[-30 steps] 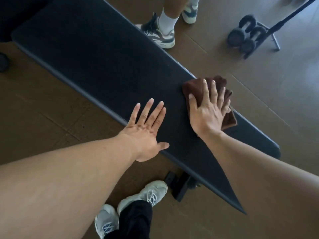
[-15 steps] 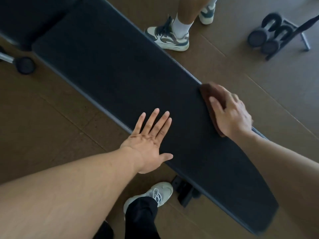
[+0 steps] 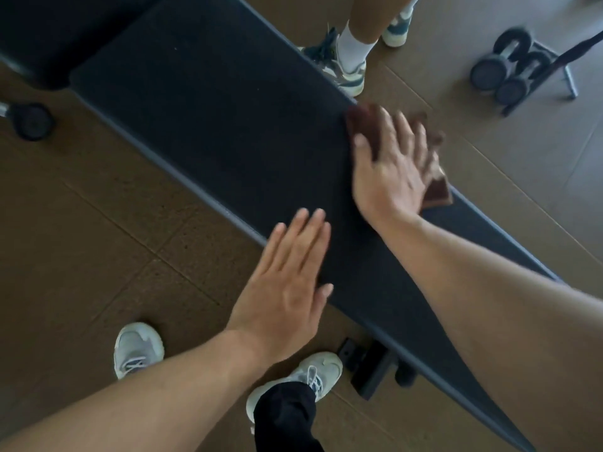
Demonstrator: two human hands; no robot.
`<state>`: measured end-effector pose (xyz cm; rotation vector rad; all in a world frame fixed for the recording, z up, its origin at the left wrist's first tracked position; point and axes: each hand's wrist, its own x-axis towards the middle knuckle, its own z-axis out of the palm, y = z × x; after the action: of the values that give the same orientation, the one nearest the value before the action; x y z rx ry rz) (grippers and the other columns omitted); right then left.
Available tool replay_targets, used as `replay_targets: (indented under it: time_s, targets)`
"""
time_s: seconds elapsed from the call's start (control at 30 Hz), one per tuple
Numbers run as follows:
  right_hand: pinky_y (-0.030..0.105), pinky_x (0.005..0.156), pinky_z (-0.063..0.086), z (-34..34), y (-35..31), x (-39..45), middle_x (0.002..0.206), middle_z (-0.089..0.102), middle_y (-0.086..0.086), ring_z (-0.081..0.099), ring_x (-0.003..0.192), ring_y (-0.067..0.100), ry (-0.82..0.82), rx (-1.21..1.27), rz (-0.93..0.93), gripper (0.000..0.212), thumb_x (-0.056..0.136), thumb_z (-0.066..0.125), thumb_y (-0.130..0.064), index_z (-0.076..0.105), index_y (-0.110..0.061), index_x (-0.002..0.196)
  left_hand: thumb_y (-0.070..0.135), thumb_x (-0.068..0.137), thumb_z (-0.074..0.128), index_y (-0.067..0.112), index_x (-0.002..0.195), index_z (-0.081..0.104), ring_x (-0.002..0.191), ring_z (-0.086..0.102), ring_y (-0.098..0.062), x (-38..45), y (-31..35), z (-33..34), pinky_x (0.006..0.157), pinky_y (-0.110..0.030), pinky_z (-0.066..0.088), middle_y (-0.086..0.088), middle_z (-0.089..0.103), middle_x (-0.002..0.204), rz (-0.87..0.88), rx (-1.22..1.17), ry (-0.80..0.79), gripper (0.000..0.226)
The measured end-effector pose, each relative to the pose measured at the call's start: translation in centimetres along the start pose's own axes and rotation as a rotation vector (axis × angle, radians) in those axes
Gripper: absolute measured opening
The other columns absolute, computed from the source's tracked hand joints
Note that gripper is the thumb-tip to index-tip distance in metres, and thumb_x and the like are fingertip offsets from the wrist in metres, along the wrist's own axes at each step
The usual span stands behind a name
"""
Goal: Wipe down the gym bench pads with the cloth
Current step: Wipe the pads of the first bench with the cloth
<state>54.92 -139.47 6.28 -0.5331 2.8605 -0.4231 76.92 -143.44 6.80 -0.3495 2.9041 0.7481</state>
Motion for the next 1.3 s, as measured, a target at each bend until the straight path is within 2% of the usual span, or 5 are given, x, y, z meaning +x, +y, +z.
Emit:
replay_targets:
  time_s: [0.27,0.43,0.57,1.03,1.3]
  targets:
    - [0.05,0.129,0.004,4.0,-8.2,-4.7,0.169,0.027,-0.01,0.012,0.159,0.021,-0.045,-0.041,-0.507,0.053,0.107,0.036,-0.055,0.036,-0.042,0.159,0.044,0.103,0.036,0.003,0.16,0.015,0.157,0.0,-0.026,-1.9,-7.8,-2.5,0.126,-0.049,0.011,-0.013,0.006,0.169,0.022,0.179,0.003,0.073]
    - [0.048,0.128,0.006,1.1,-0.4,-3.8,0.169,0.024,-0.015,0.013,0.158,0.019,0.05,-0.118,-0.017,0.056,0.103,0.036,-0.06,0.031,-0.047,0.158,0.049,0.104,0.032,0.011,0.161,0.015,0.156,-0.009,-0.025,0.9,-8.4,-4.3,0.127,-0.047,0.002,-0.011,-0.002,0.17,0.143,0.175,-0.003,0.071]
    - [0.054,0.122,0.019,-1.8,2.6,-1.6,0.161,0.035,-0.002,0.025,0.149,0.029,0.024,-0.147,0.303,0.061,0.1,0.033,-0.067,0.031,-0.045,0.156,0.068,0.1,0.008,0.015,0.157,-0.023,0.147,-0.038,-0.025,1.8,-8.1,-3.8,0.123,-0.048,-0.016,-0.008,-0.036,0.162,0.072,0.226,-0.096,0.084]
    - [0.054,0.118,0.026,1.1,-9.2,6.1,0.164,0.032,-0.009,0.029,0.151,0.024,-0.117,-0.029,-0.296,0.054,0.108,0.028,-0.053,0.024,-0.044,0.161,0.081,0.092,0.012,0.017,0.145,-0.044,0.137,-0.051,-0.027,2.1,-7.8,-4.5,0.118,-0.05,-0.025,-0.007,-0.057,0.147,0.051,0.234,-0.252,0.1]
    - [0.047,0.11,0.036,-4.0,2.6,1.7,0.146,0.059,0.009,0.051,0.135,0.036,-0.073,-0.012,0.317,0.052,0.101,0.03,-0.063,0.049,-0.043,0.144,0.08,0.093,0.023,0.018,0.145,-0.044,0.132,-0.056,-0.025,2.2,-8.1,-4.9,0.116,-0.049,-0.028,-0.005,-0.059,0.144,0.091,0.186,-0.309,0.105]
